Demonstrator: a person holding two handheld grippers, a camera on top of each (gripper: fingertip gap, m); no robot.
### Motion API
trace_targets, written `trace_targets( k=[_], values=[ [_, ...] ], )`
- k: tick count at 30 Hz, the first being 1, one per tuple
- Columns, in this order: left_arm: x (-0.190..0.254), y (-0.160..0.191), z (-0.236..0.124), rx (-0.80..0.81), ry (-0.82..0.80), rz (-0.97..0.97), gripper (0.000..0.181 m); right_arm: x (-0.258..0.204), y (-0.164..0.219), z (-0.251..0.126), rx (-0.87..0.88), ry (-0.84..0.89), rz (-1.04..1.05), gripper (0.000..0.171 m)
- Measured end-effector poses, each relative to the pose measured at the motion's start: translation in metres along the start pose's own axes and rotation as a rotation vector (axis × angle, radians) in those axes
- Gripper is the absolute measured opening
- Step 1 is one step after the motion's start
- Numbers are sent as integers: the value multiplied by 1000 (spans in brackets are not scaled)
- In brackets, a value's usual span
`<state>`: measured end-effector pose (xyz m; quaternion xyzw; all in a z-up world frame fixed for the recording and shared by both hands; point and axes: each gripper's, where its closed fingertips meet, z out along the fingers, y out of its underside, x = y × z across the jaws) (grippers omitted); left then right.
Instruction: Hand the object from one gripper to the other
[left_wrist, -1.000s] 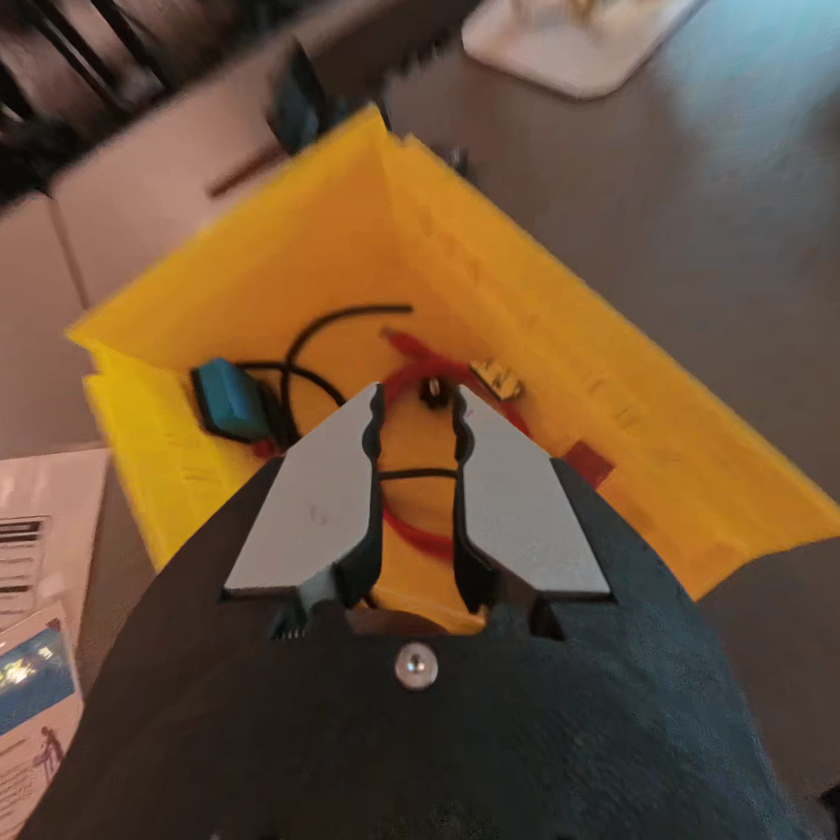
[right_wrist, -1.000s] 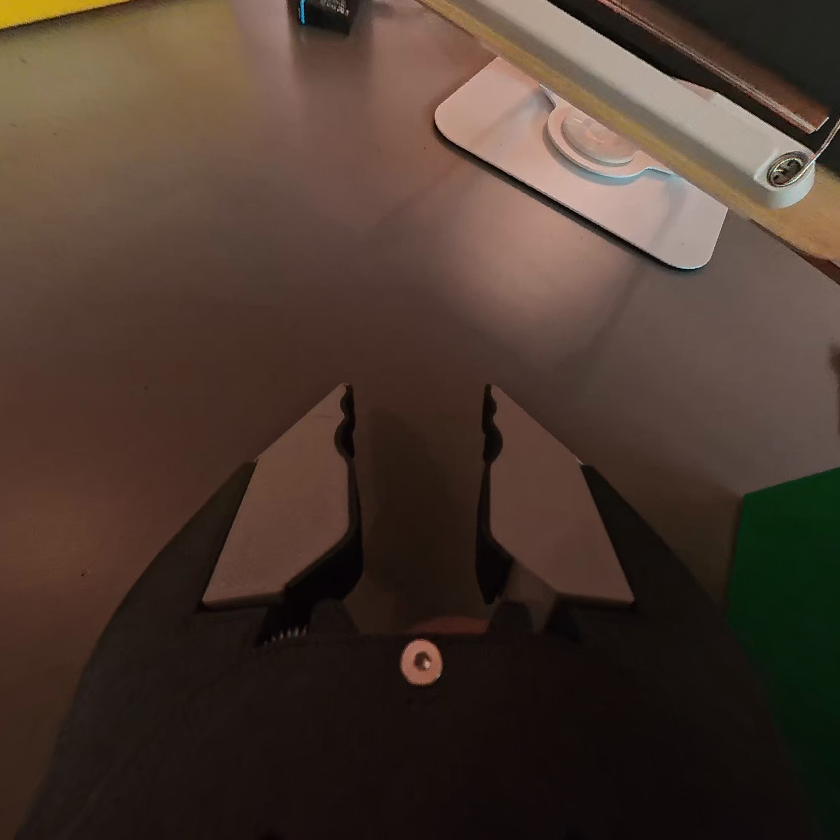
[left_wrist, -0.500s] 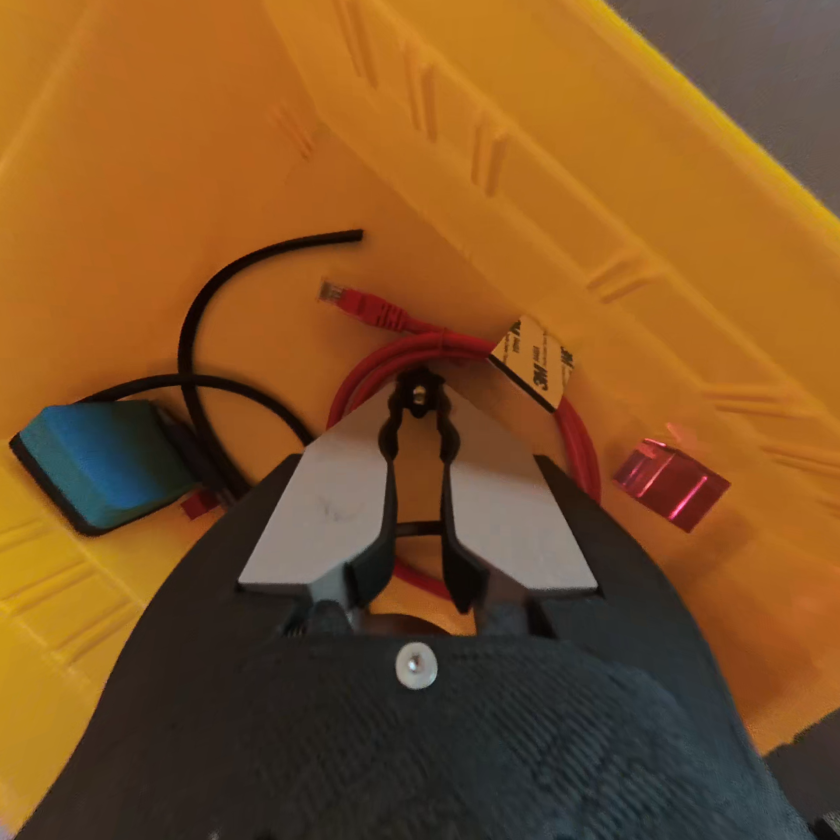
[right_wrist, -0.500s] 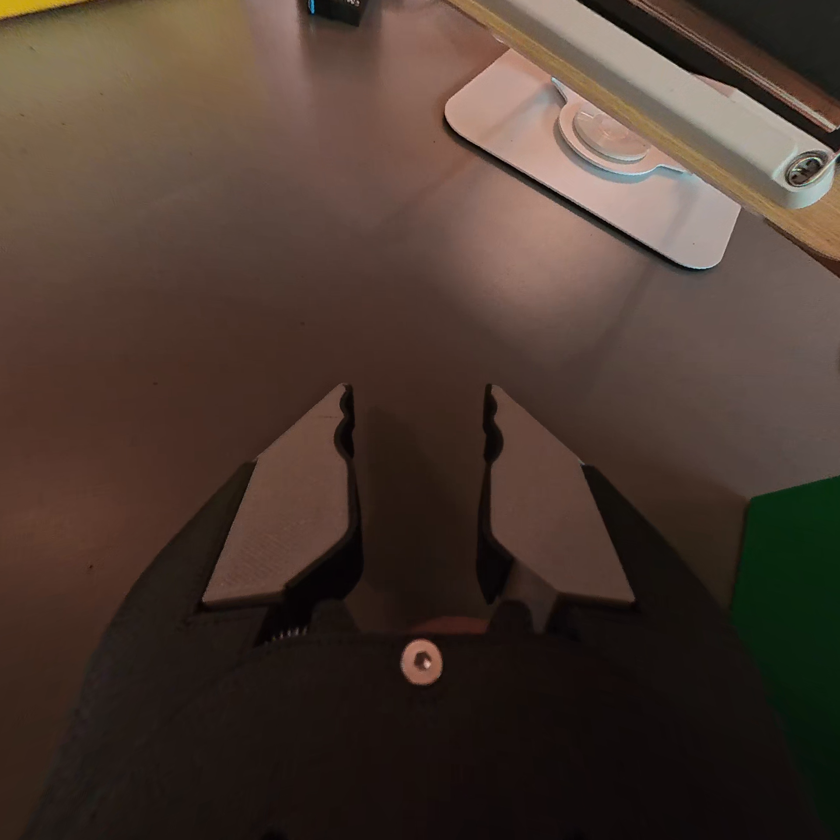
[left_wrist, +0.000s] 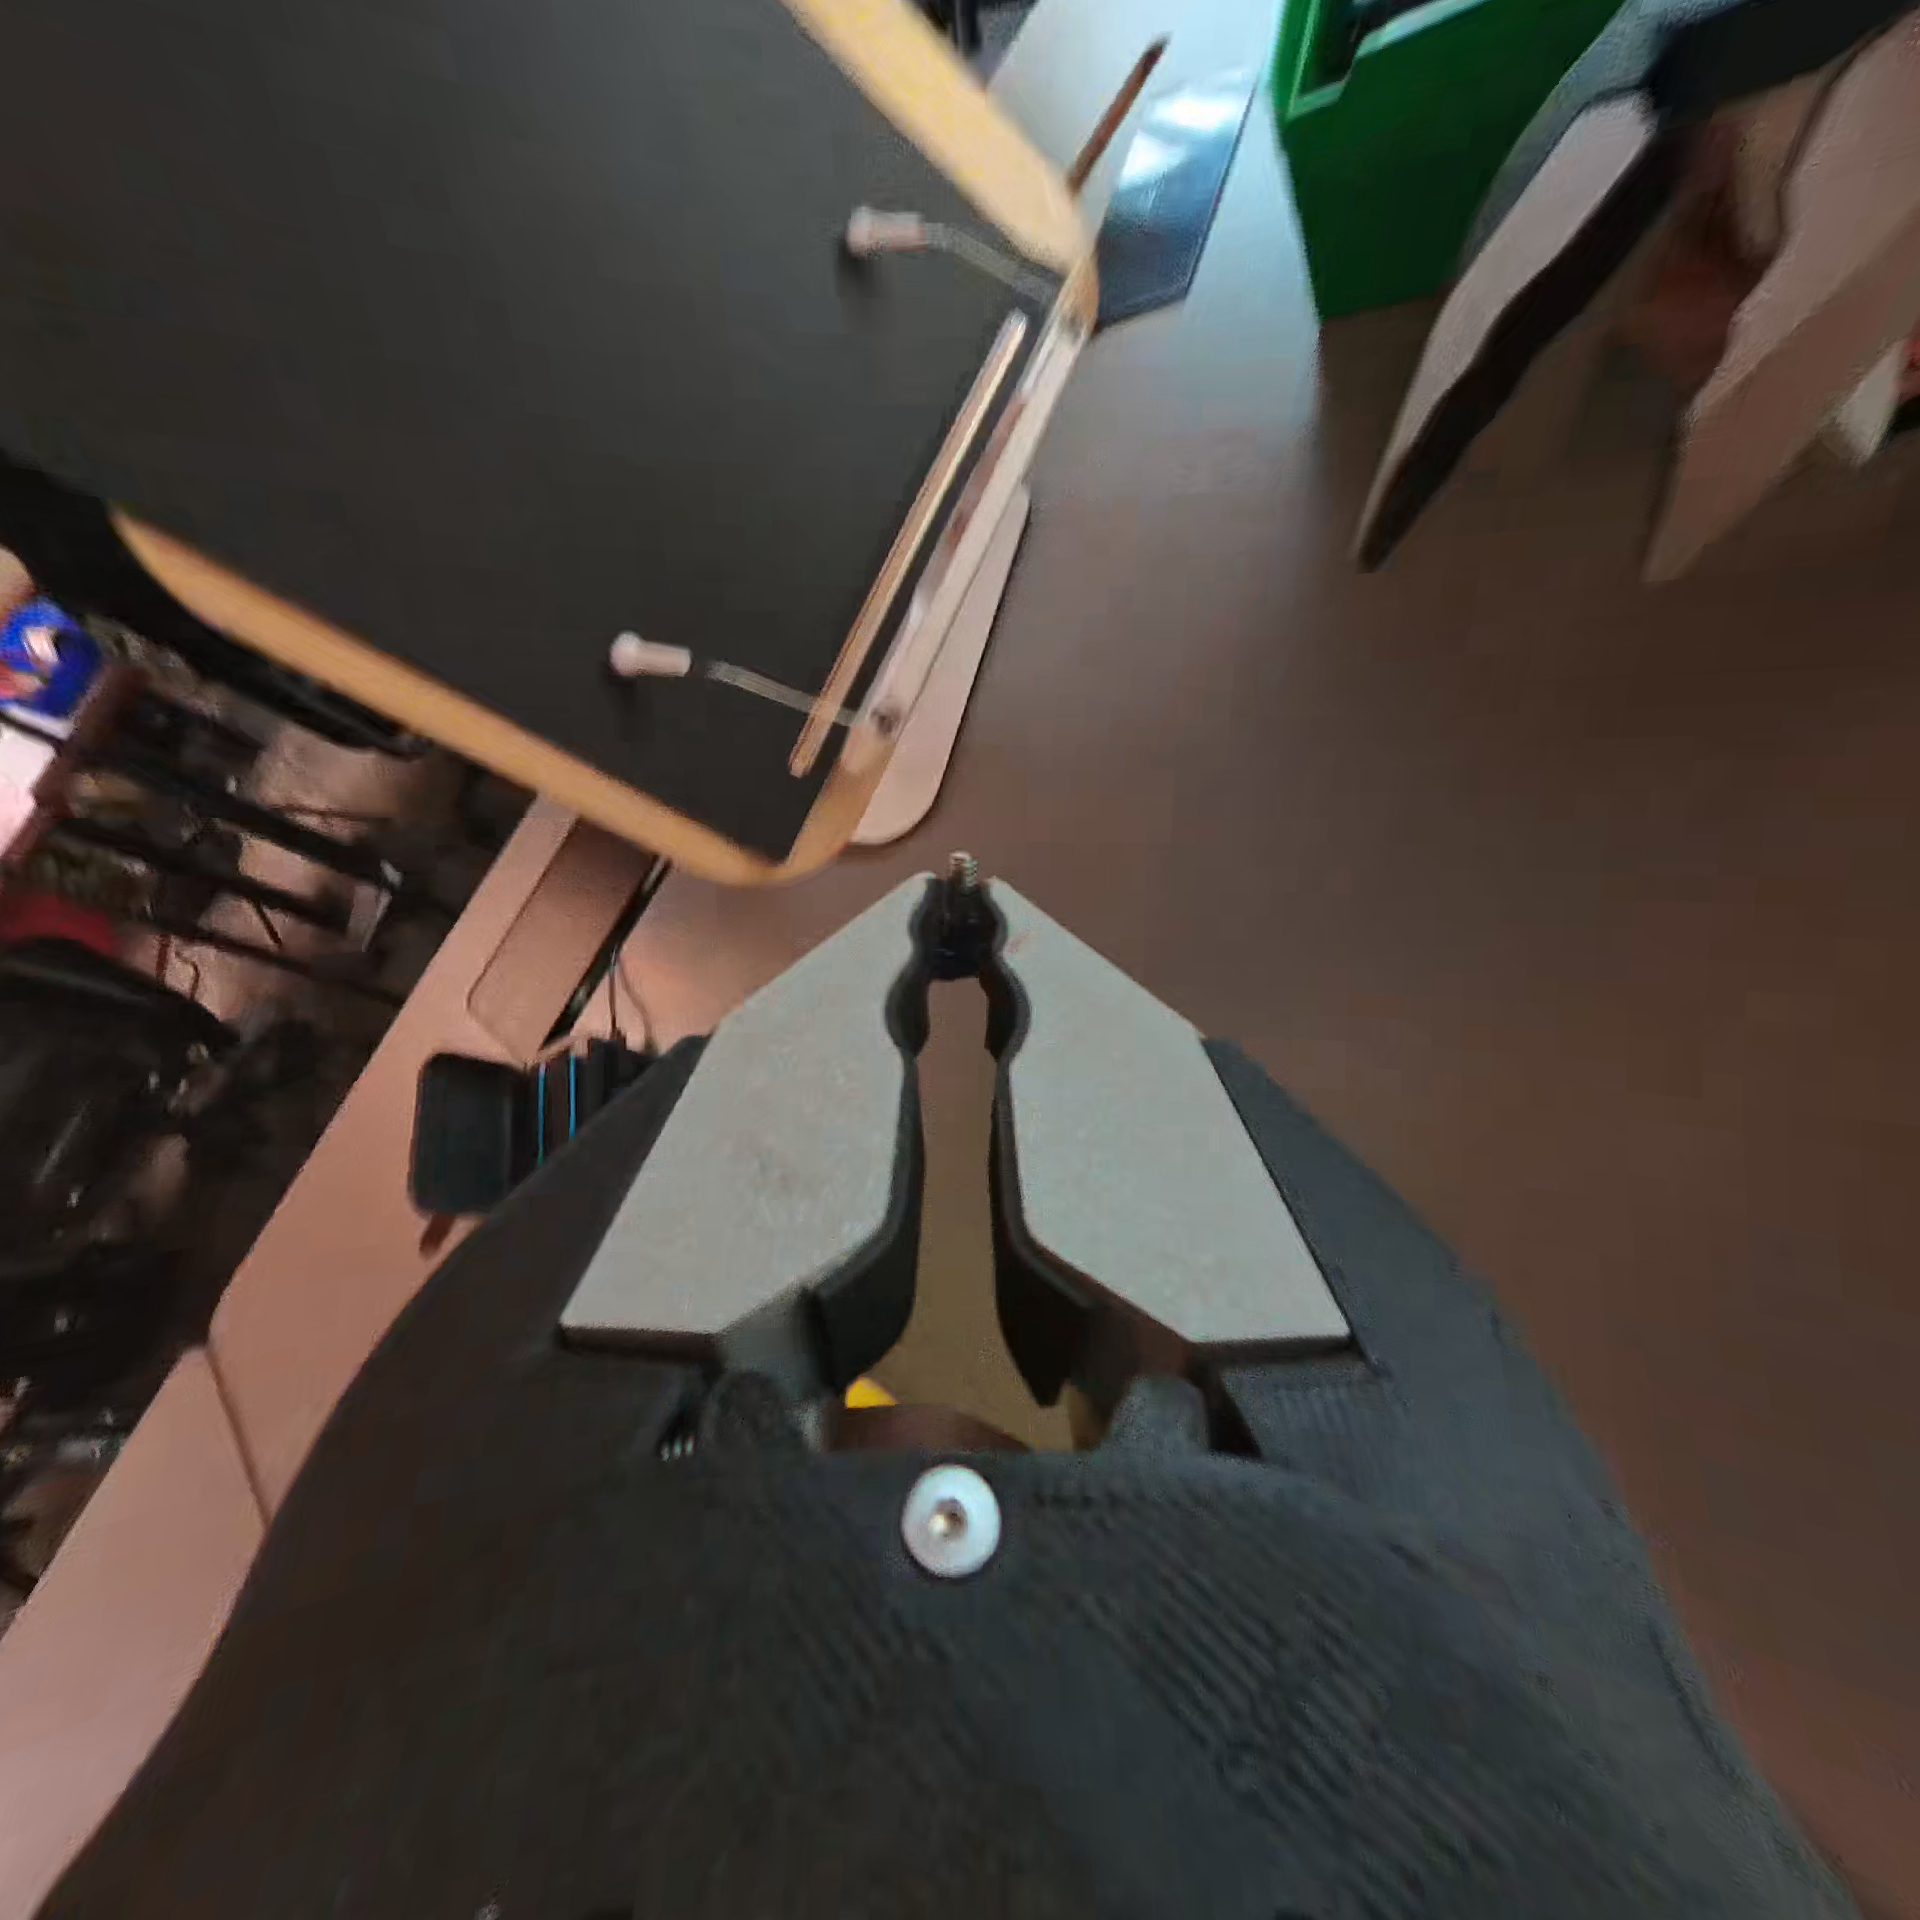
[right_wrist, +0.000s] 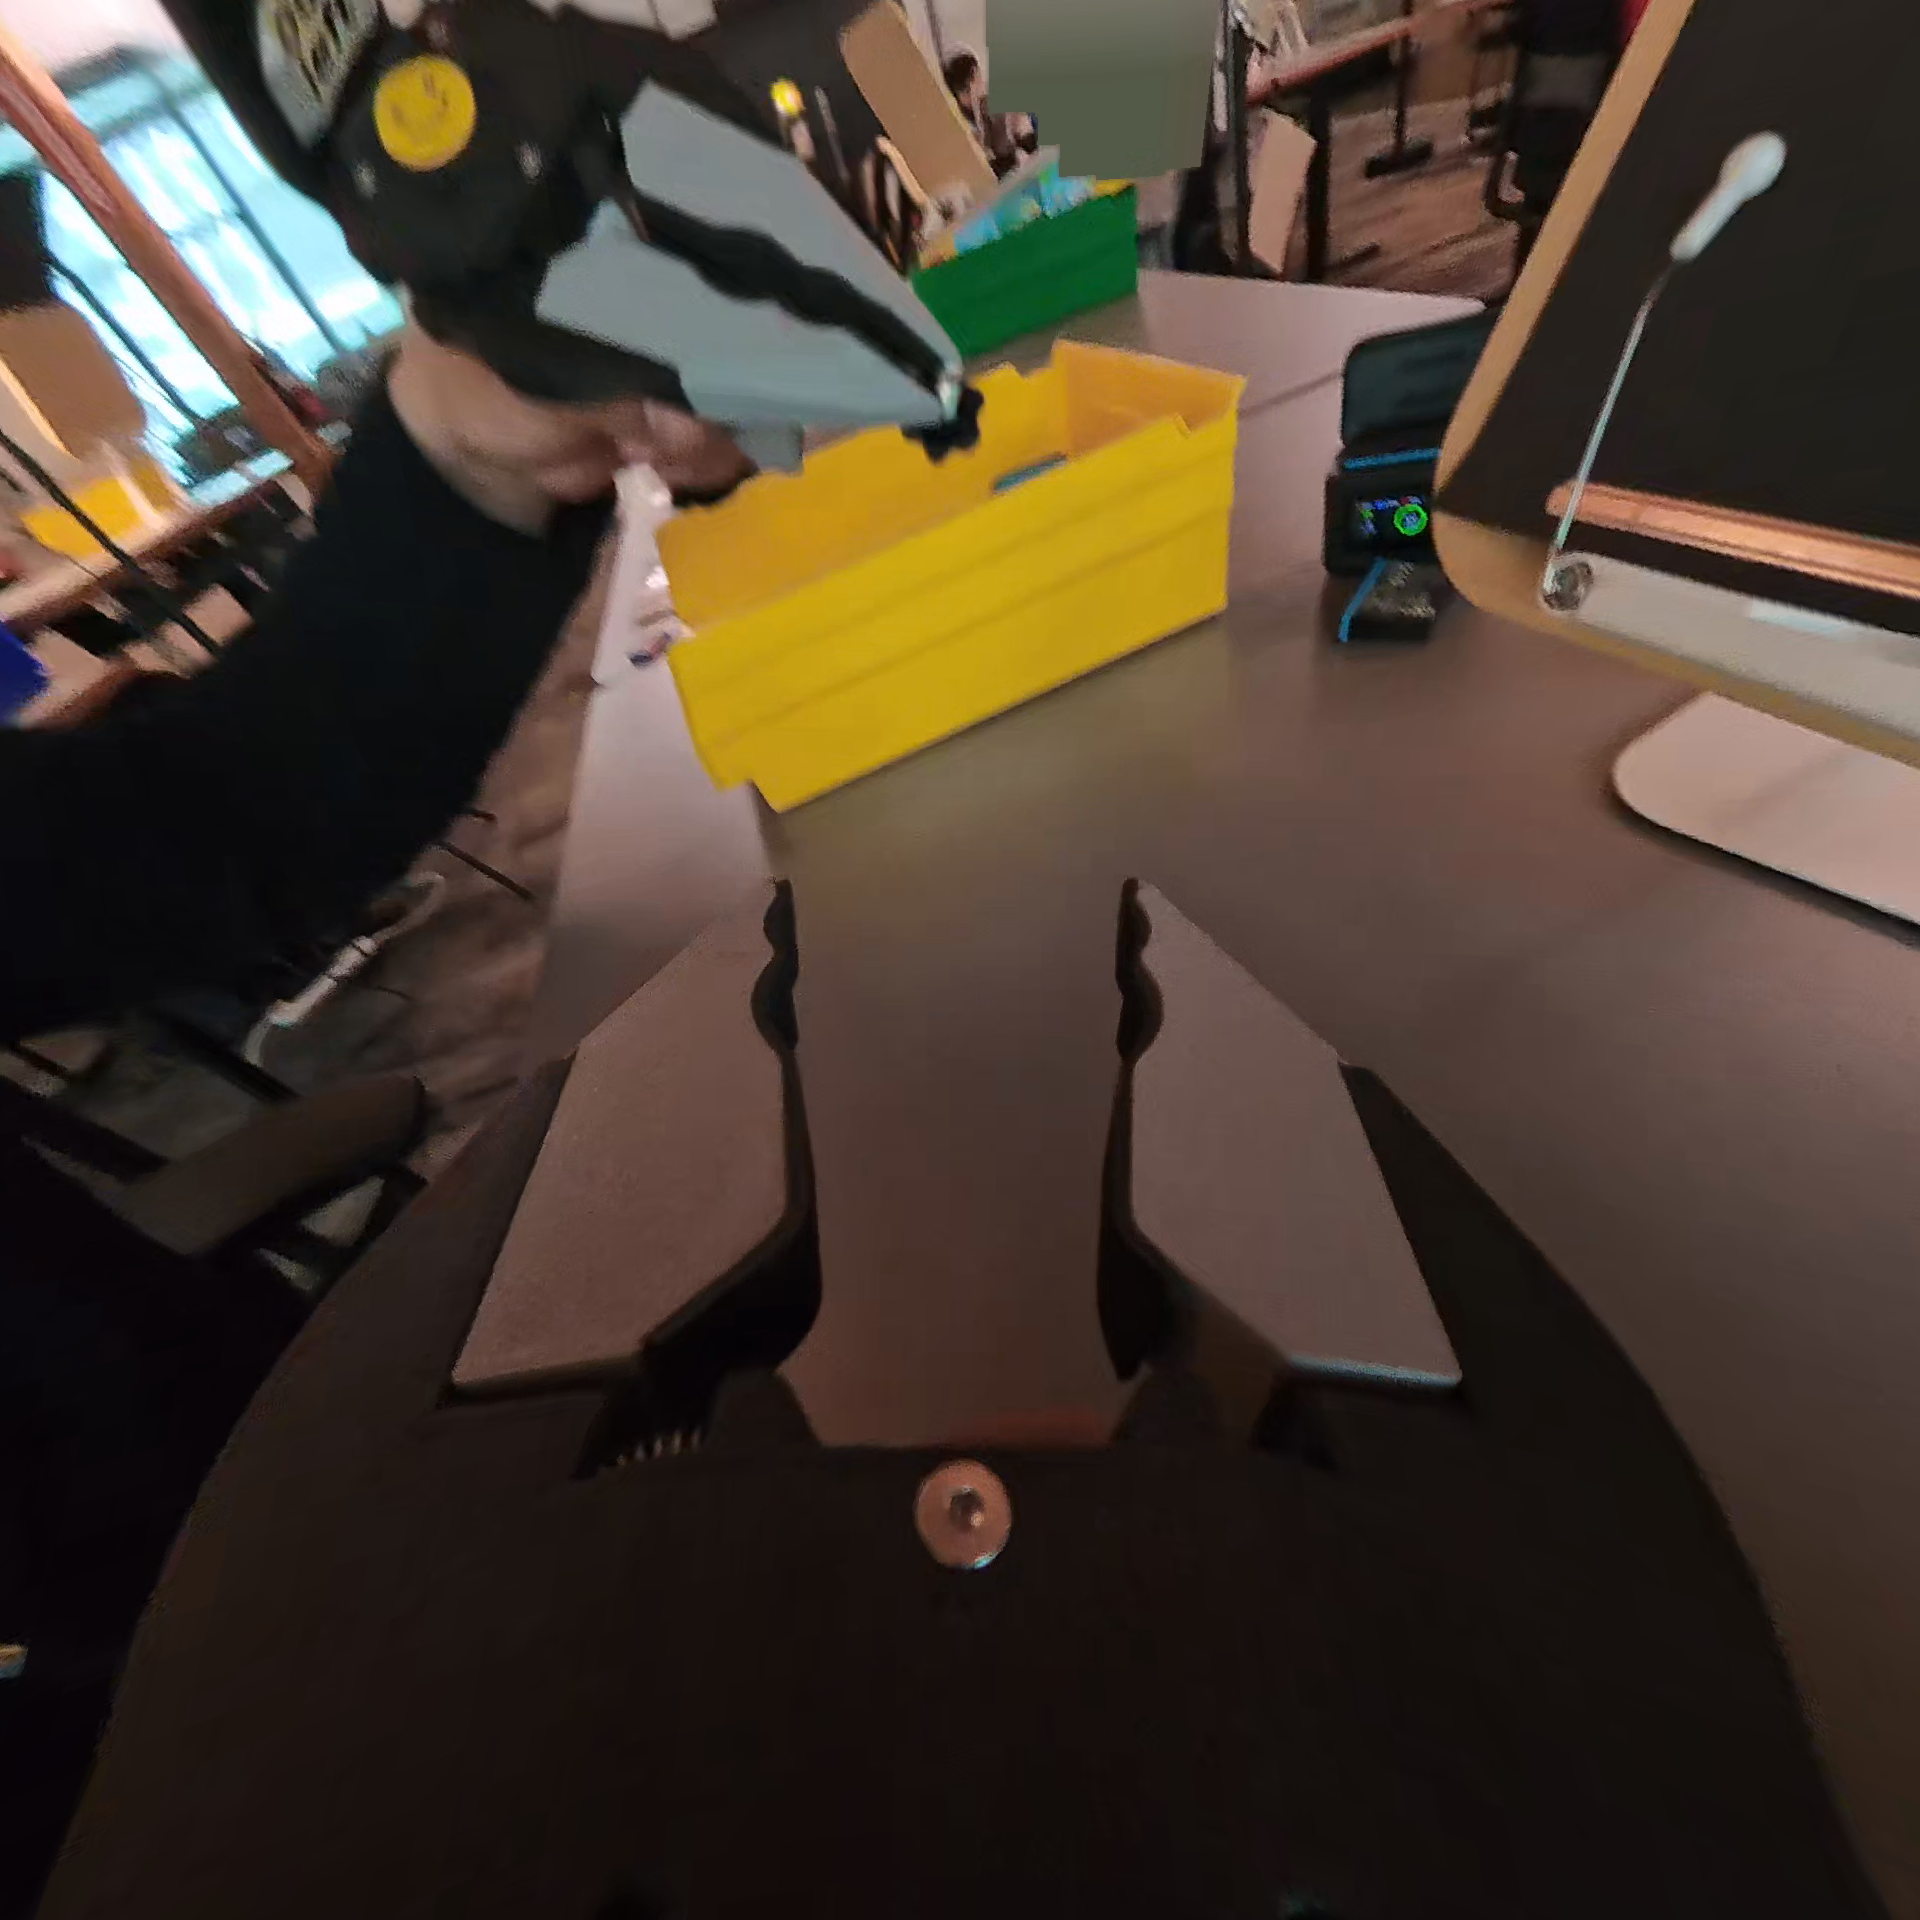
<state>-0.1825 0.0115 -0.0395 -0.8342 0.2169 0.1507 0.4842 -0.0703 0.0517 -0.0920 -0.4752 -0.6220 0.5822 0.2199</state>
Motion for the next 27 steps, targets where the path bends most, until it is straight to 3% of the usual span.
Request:
trace_targets(
  k=[1, 7, 11, 14, 16, 22, 23, 25, 27],
  values=[
    [6, -10, 5, 17, -8, 11, 3, -2, -6, 2, 19, -25, 18, 58],
    [66, -54, 36, 140, 135, 32, 3, 5, -15, -4, 82, -75, 35, 58],
    [104, -82, 53, 296, 345, -188, 2, 3, -22, -17, 149, -102, 48, 57],
    [114, -84, 70, 322, 380, -266, 2, 1, -21, -23, 142, -98, -7, 30],
    [117, -87, 73, 364, 445, -351, 2, 6, -14, -26, 97, -45, -59, 19],
    [115, -80, 88, 420, 537, -547, 2, 22, -2, -27, 32, 72, -119, 19],
    [115, -79, 87, 424, 553, -564, 4, 28, 0, -27, 13, 113, -139, 18],
    [114, -75, 83, 420, 588, -604, 31, 45, 4, -30, -30, 253, -226, 18],
    [112, -66, 85, 379, 588, -631, 31, 55, 6, -34, -70, 381, -382, 18]
  ],
)
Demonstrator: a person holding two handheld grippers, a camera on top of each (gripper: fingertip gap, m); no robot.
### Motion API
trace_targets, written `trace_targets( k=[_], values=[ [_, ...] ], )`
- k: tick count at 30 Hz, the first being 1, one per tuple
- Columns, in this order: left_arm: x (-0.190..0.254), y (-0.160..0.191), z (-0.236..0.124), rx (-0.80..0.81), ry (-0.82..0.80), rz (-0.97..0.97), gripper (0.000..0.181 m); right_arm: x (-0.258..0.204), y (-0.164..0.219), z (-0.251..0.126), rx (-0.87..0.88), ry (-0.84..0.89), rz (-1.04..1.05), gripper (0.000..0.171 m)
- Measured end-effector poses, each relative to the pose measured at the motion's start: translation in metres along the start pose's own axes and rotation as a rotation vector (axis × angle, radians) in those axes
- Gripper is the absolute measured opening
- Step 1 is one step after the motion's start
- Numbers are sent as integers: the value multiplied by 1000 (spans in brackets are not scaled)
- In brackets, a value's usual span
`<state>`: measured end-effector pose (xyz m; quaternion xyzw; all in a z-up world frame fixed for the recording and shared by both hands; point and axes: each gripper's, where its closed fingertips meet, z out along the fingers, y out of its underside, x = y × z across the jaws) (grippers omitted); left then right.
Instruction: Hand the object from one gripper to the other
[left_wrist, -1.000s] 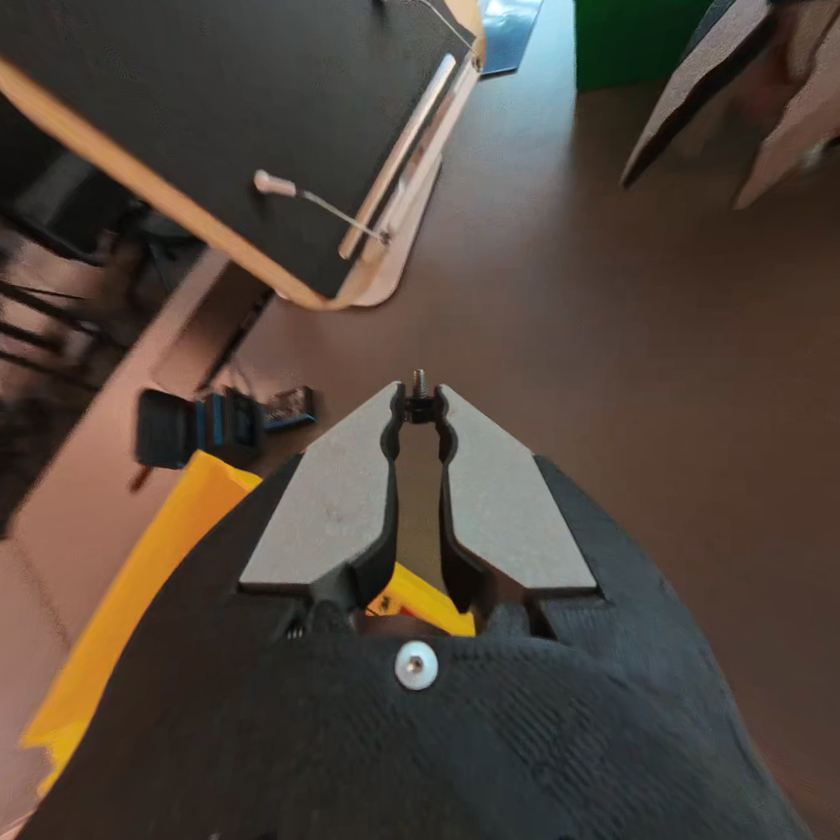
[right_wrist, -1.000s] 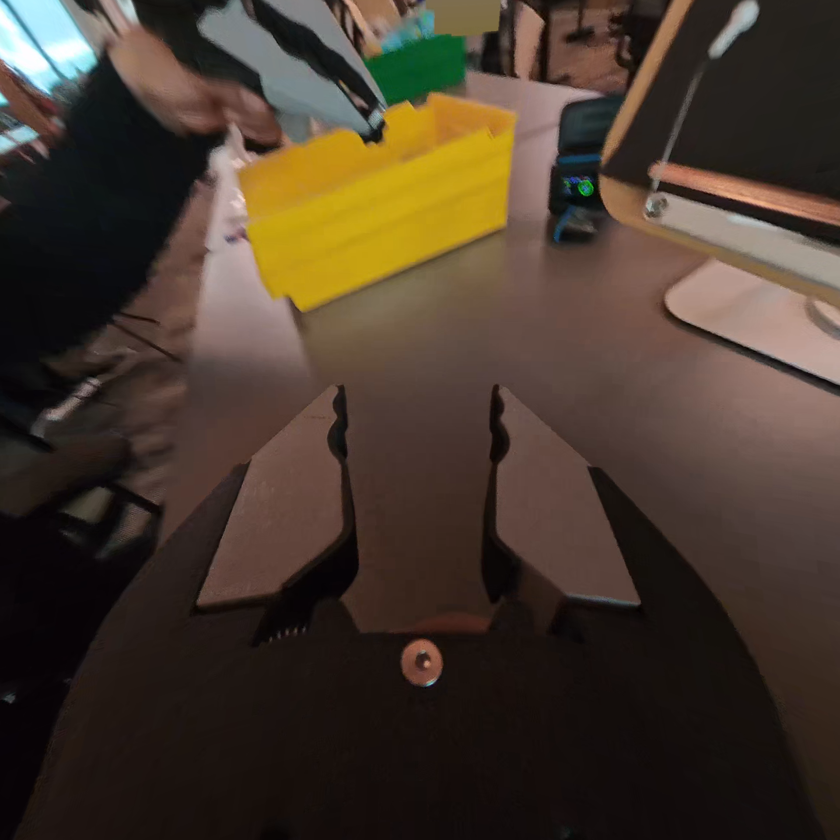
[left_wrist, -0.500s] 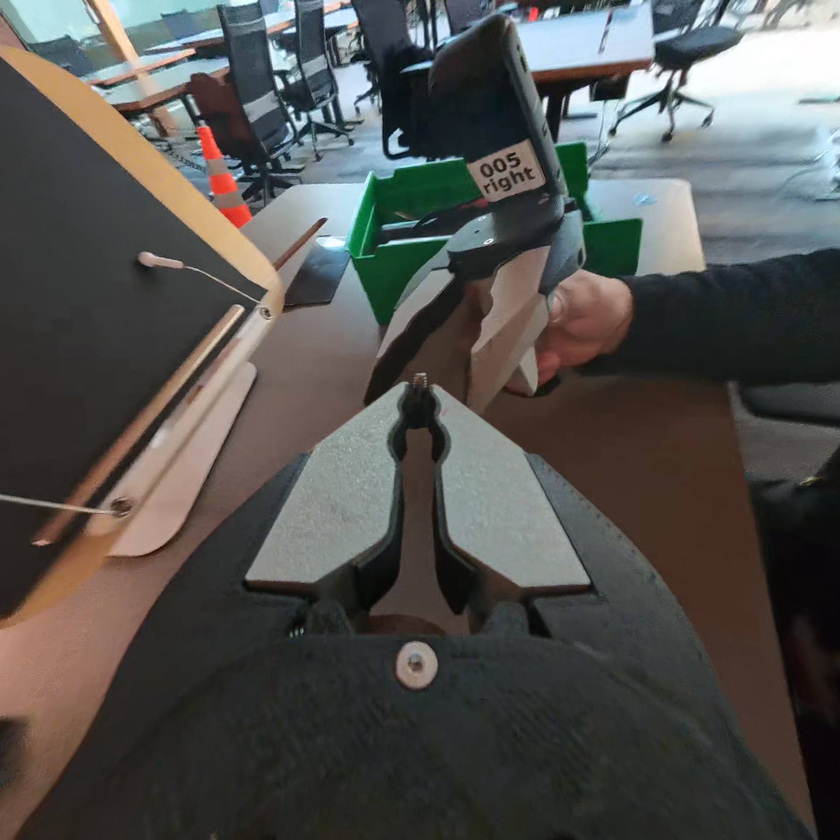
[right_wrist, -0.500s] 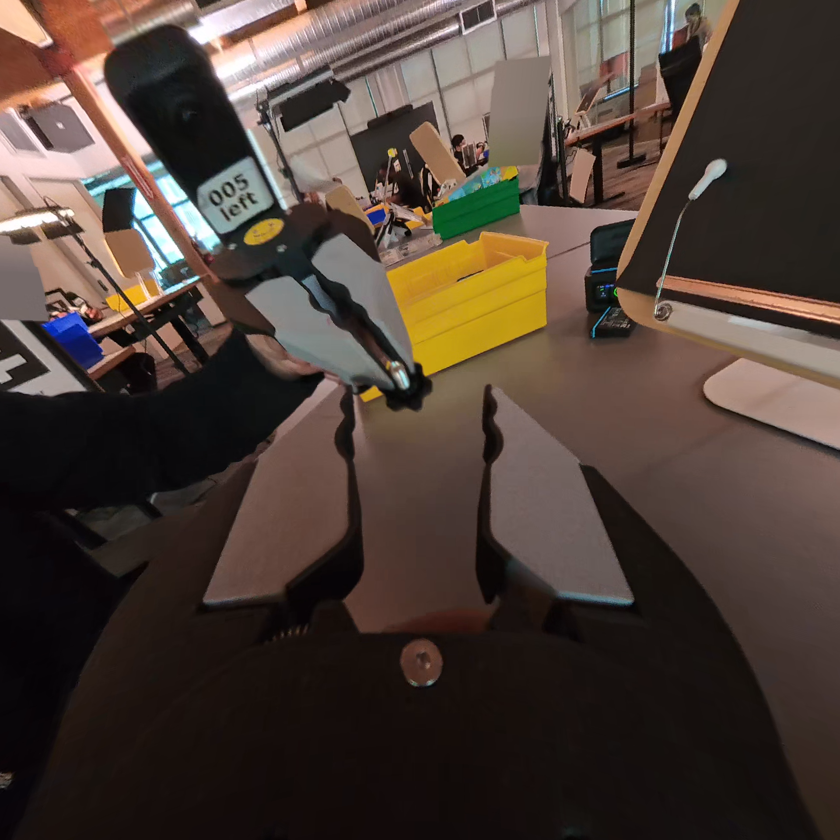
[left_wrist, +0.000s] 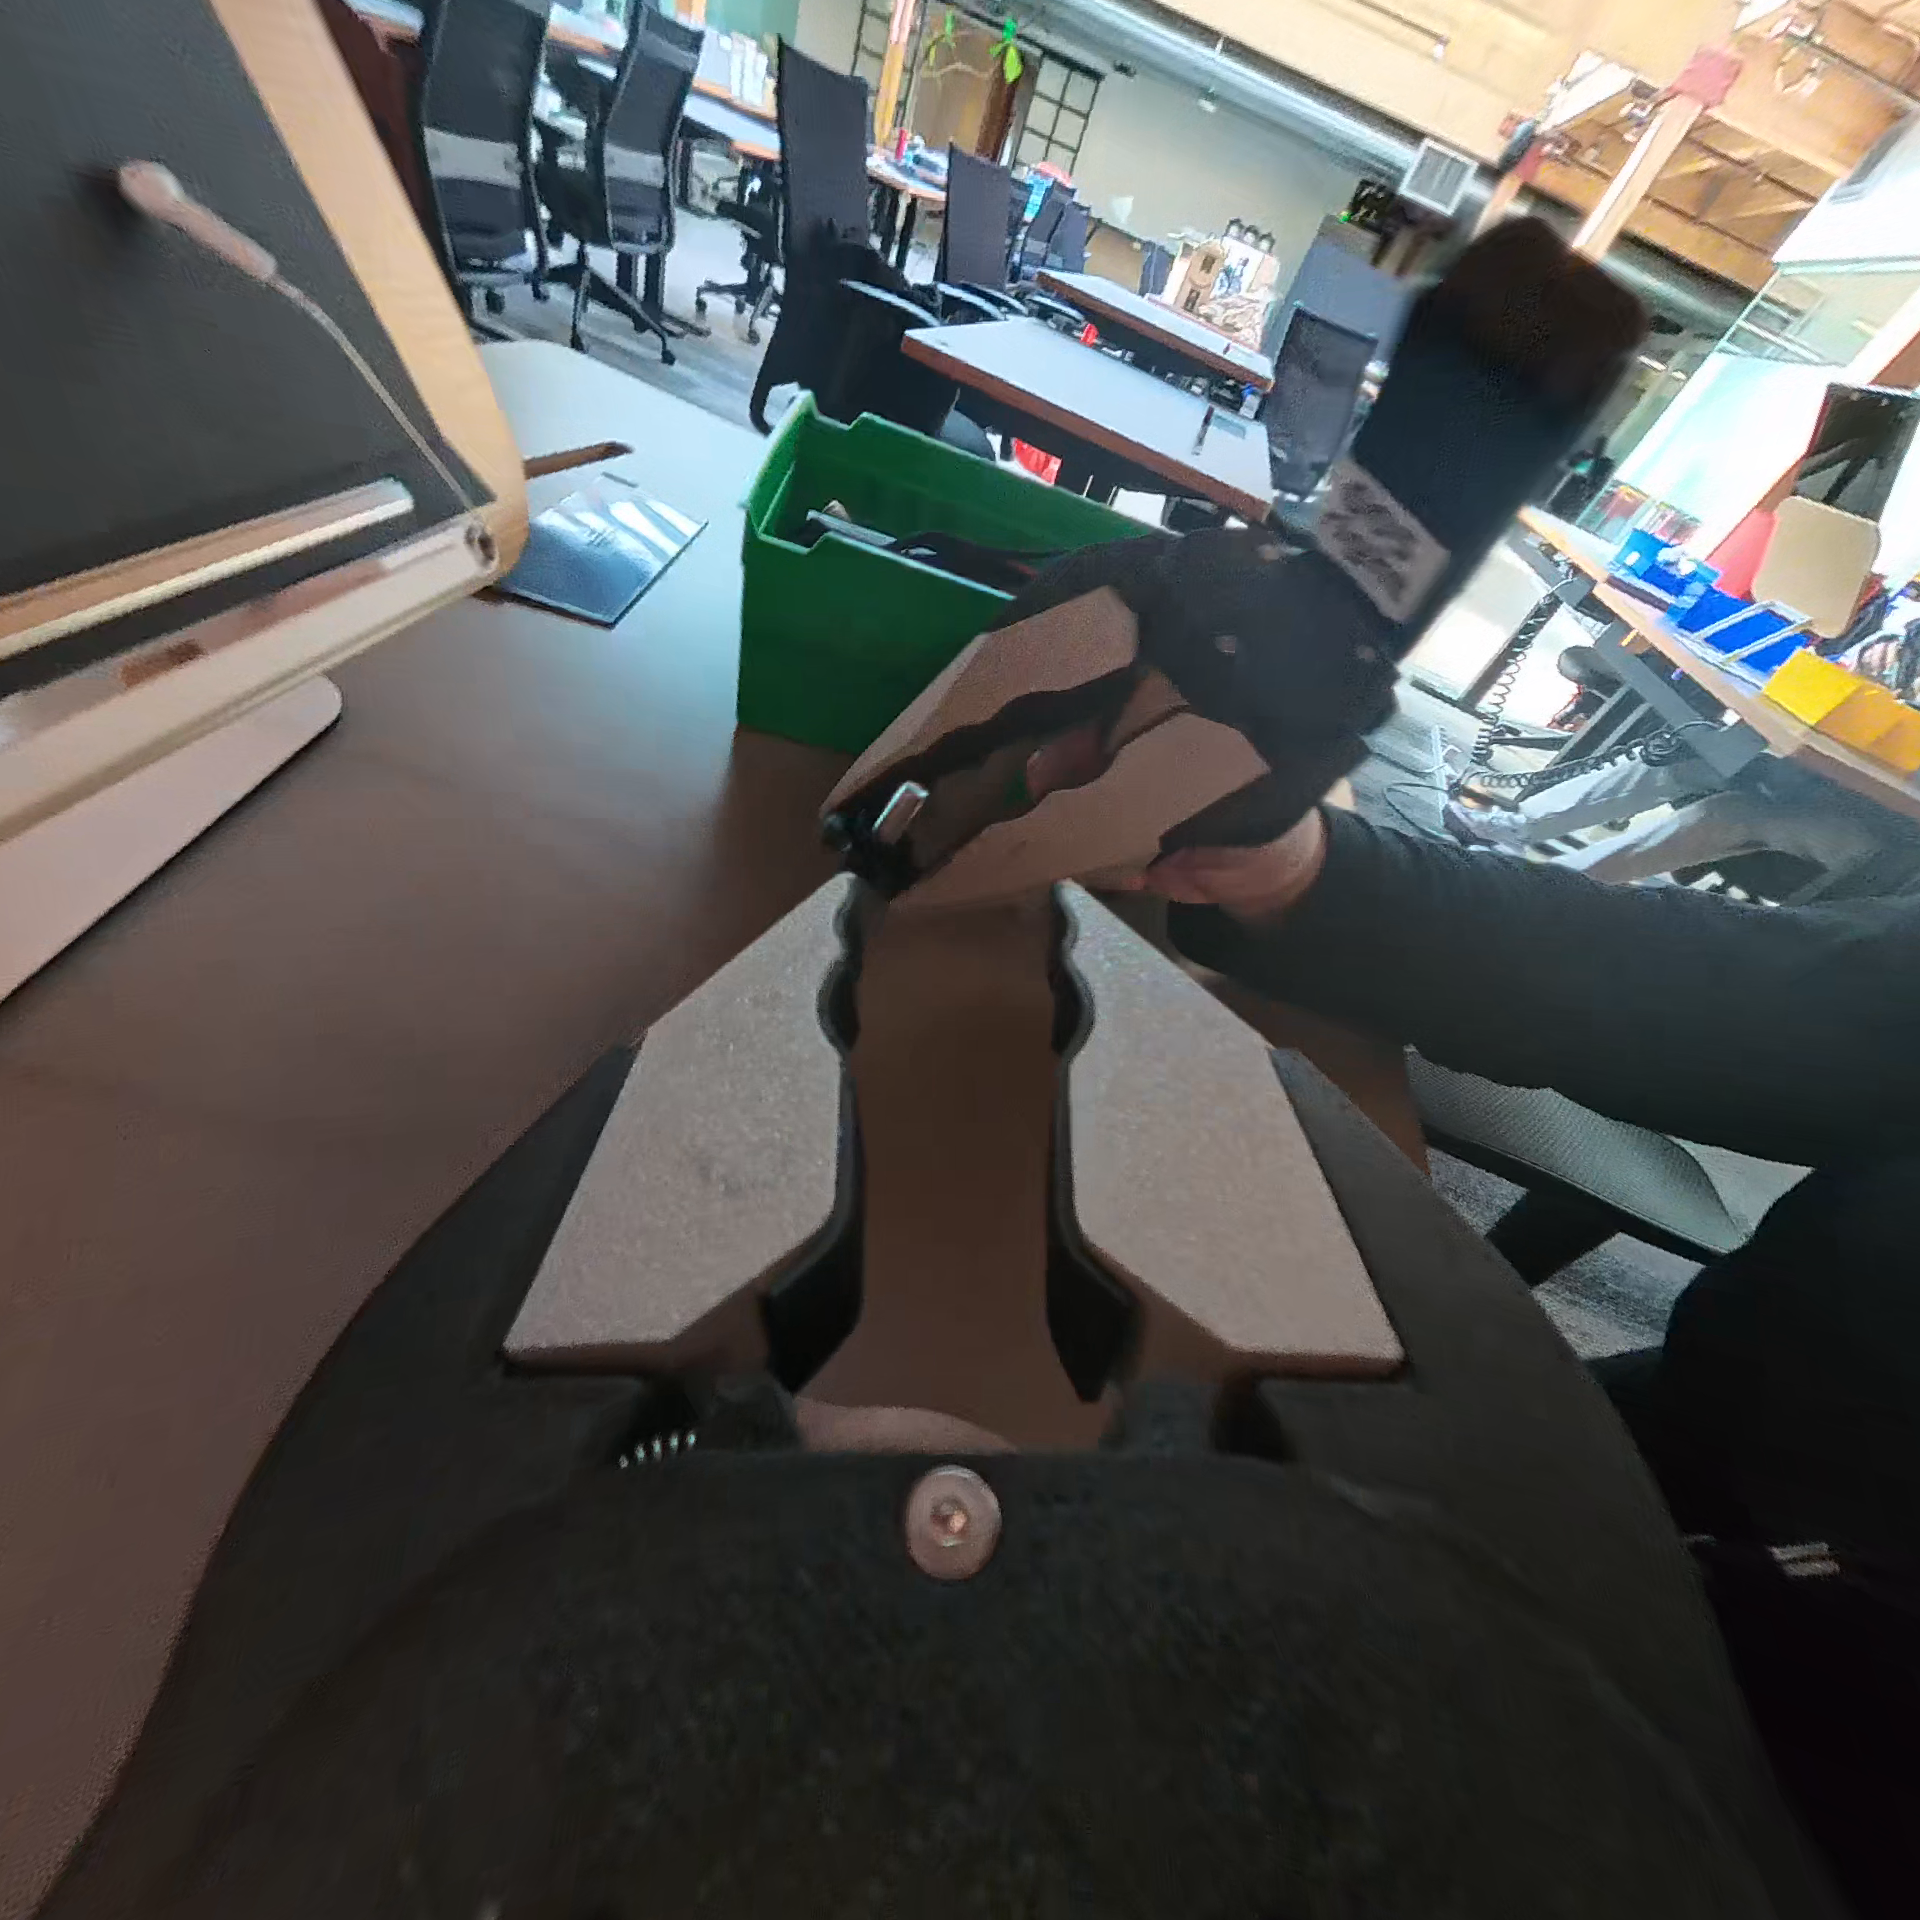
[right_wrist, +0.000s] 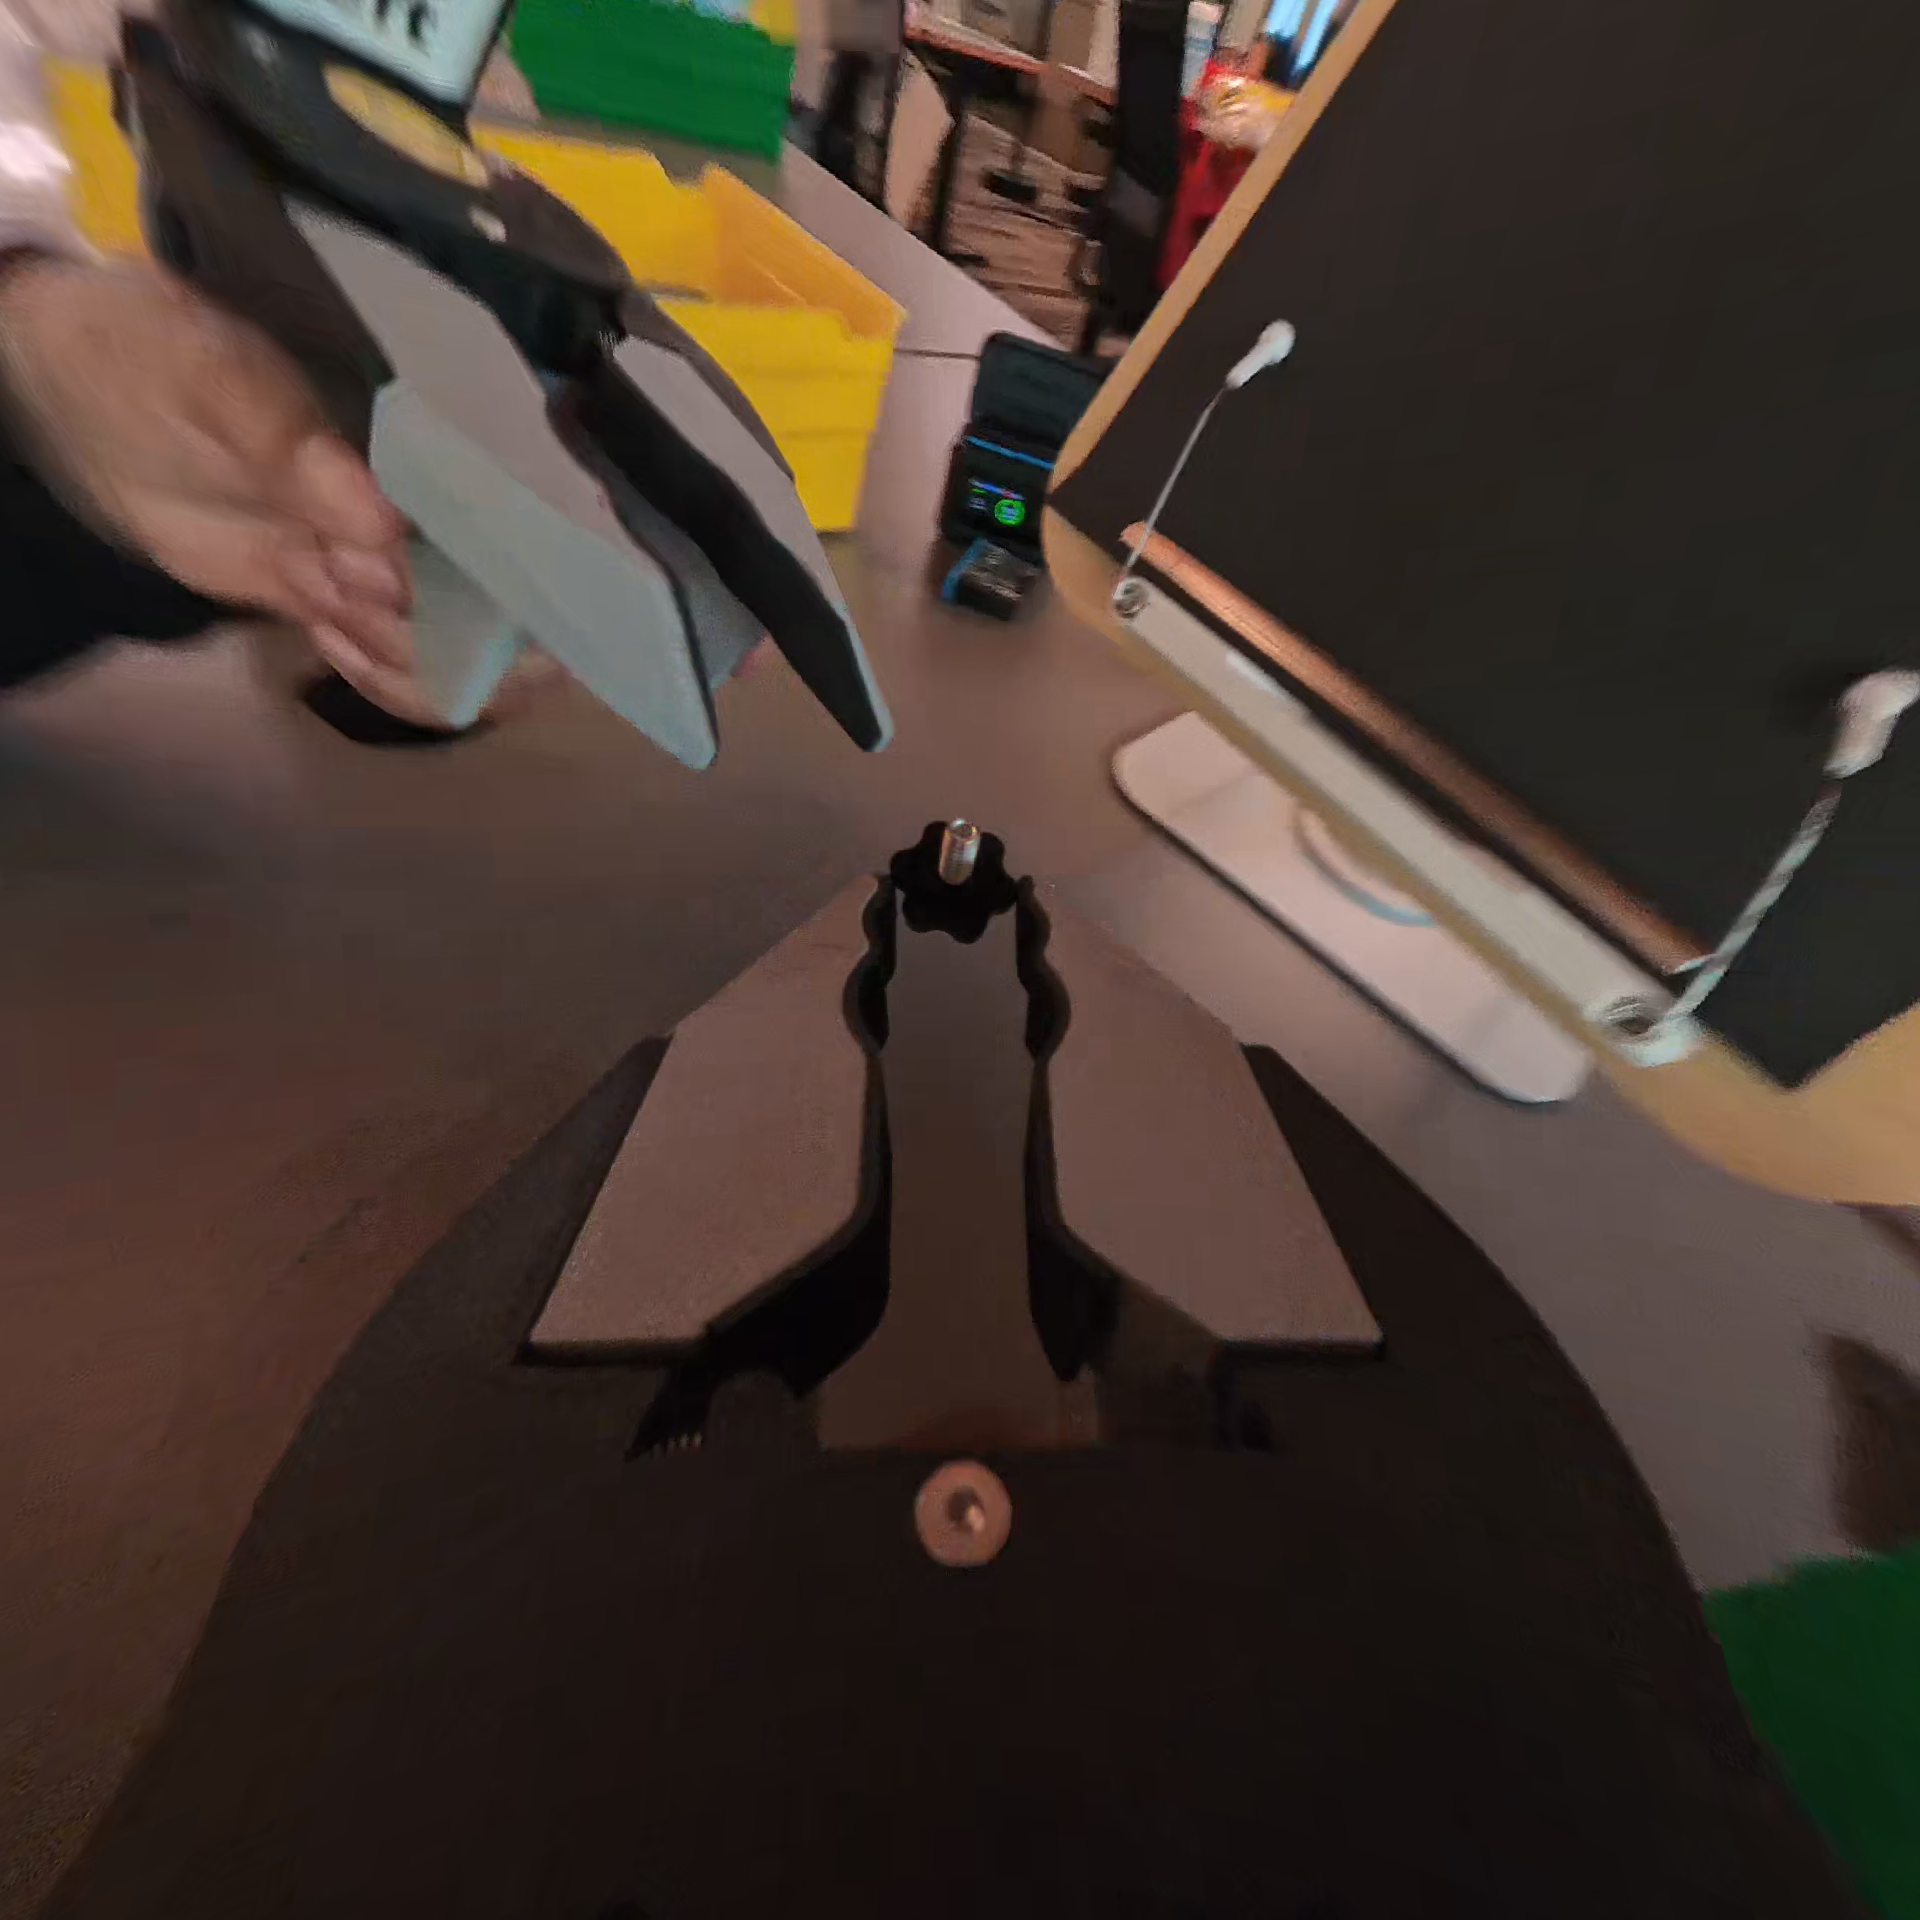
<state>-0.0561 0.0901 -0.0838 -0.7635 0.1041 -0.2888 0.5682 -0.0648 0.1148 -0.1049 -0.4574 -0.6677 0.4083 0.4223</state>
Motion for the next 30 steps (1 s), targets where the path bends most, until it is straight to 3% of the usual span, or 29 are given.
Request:
trace_targets(
  k=[5, 9, 12, 14, 18, 24, 27, 30],
  values=[
    [-16, 19, 5, -33, -22, -184, 50, 5, 2, 0, -85, 316, -538, 19],
    [-13, 20, 12, -13, -51, -163, 69, -1, -5, -1, -107, 499, -841, 18],
    [-1, 12, 12, 39, -7, -84, 66, -16, -17, -5, -41, 570, -1029, 18],
    [11, 11, 11, 41, 45, -34, 53, -26, -19, -6, -10, 562, -1072, 18],
    [17, 16, 11, 23, 52, 41, 25, -31, -20, -7, 20, 545, -1061, 18],
    [19, 20, 8, 2, 58, 169, 23, -38, -17, -9, 76, 400, -913, 18],
    [2, 22, 6, -28, -95, 376, 23, -35, 6, -4, 4, 190, -650, 23],
    [-4, 12, 0, -11, -302, 813, 23, -28, 20, -5, -30, -53, -201, 38]
  ],
)
